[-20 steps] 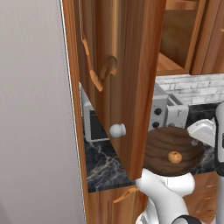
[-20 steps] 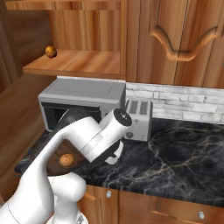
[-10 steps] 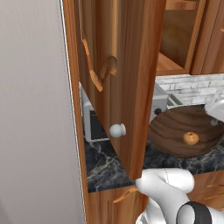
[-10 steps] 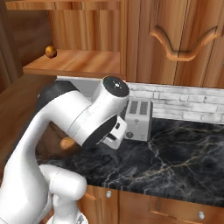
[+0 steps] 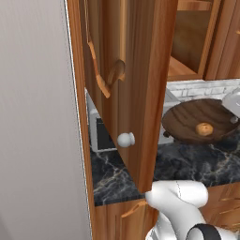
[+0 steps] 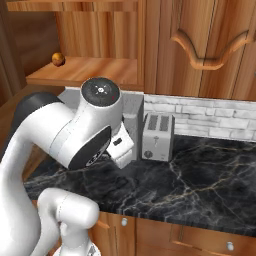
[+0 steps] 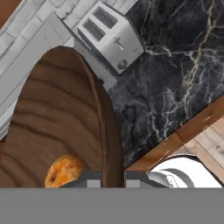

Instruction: Pick the tangerine from the cabinet and place it in the bowl. Then pick the bowl and place it in the sink. Then turn on the sink facuet.

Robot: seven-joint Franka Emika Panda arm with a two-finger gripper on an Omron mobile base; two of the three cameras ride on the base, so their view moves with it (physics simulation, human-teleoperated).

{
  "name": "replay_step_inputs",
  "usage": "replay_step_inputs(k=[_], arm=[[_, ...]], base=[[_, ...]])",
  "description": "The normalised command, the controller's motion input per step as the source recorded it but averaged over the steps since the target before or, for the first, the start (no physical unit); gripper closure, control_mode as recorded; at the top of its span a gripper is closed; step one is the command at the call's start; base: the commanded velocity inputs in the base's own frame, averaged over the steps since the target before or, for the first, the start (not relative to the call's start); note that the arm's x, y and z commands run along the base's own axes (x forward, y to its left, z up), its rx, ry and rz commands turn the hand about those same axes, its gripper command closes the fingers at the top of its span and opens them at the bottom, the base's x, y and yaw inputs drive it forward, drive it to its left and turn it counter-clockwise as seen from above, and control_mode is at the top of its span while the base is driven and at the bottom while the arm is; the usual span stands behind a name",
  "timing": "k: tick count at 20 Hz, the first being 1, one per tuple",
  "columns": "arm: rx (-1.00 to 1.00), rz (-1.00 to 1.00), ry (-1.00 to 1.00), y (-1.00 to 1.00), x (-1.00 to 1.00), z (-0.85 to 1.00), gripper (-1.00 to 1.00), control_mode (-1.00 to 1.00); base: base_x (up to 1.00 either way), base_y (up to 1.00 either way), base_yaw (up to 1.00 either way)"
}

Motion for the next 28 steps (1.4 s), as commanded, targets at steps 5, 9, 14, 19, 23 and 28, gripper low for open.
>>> replay_step_inputs(k=[5, 9, 14, 19, 23, 28], arm=[[0.10, -0.43, -0.23, 0.06, -0.06, 0.00, 1.00, -1.00], [0.08, -0.29, -0.13, 0.01, -0.11, 0.02, 1.00, -1.00], [0.11, -0.08, -0.09, -0.13, -0.38, 0.00, 1.00, -1.00], [0.01, 0.00, 0.00, -0.01, -0.37, -0.01, 1.00, -1.00], [0.00, 0.00, 0.00, 0.00, -0.01, 0.00, 1.00, -1.00], [0.00, 0.00, 0.00, 0.00, -0.01, 0.00, 1.00, -1.00]], base=[[0.00, 0.00, 0.00], [0.00, 0.00, 0.00], [0.00, 0.00, 0.00], [0.00, 0.00, 0.00], [0.00, 0.00, 0.00], [0.00, 0.00, 0.00]])
